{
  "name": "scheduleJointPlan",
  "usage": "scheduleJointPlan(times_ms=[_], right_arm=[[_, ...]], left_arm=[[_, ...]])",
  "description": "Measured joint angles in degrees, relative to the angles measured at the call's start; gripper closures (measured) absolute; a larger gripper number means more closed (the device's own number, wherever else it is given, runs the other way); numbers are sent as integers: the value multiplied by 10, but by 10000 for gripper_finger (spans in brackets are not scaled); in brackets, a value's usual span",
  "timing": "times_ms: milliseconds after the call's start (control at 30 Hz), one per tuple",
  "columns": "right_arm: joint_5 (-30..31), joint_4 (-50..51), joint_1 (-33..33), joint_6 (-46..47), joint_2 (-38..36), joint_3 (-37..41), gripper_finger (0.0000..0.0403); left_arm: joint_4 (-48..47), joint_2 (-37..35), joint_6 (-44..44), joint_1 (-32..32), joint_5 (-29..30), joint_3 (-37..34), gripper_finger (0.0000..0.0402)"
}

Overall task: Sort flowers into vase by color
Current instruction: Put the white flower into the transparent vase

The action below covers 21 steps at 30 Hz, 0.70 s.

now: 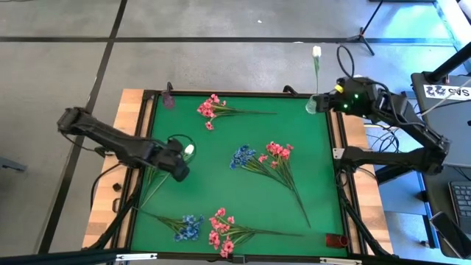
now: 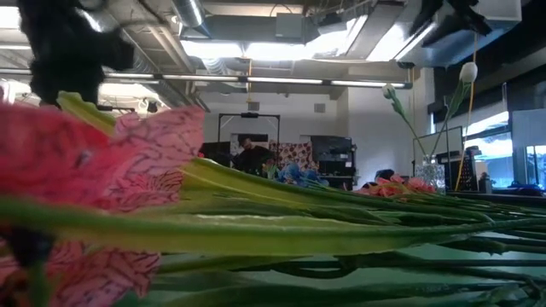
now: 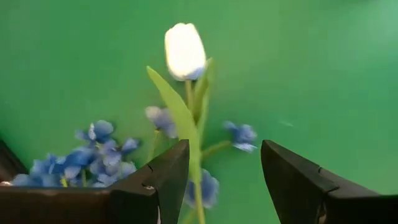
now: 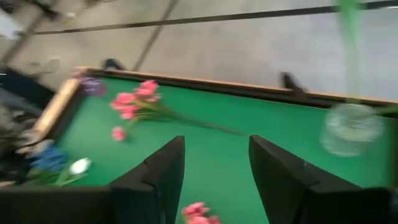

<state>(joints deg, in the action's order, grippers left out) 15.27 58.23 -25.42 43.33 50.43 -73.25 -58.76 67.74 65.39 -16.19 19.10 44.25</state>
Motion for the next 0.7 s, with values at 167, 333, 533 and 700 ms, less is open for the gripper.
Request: scheduleJointPlan(times_ms=[167, 333, 533, 700], right_arm=[[19, -31, 82, 45, 19, 0, 231], [22, -38, 141, 96, 45, 0, 231], [23, -46, 200, 142, 74, 0, 231], [27, -74, 245, 159, 94, 0, 231]], left_arm=[[0, 90, -49, 78, -8, -1, 208], [75, 135, -115, 142, -52, 0, 208], [70, 166, -122, 183, -33, 0, 208], [108, 186, -135, 189, -52, 0, 219]])
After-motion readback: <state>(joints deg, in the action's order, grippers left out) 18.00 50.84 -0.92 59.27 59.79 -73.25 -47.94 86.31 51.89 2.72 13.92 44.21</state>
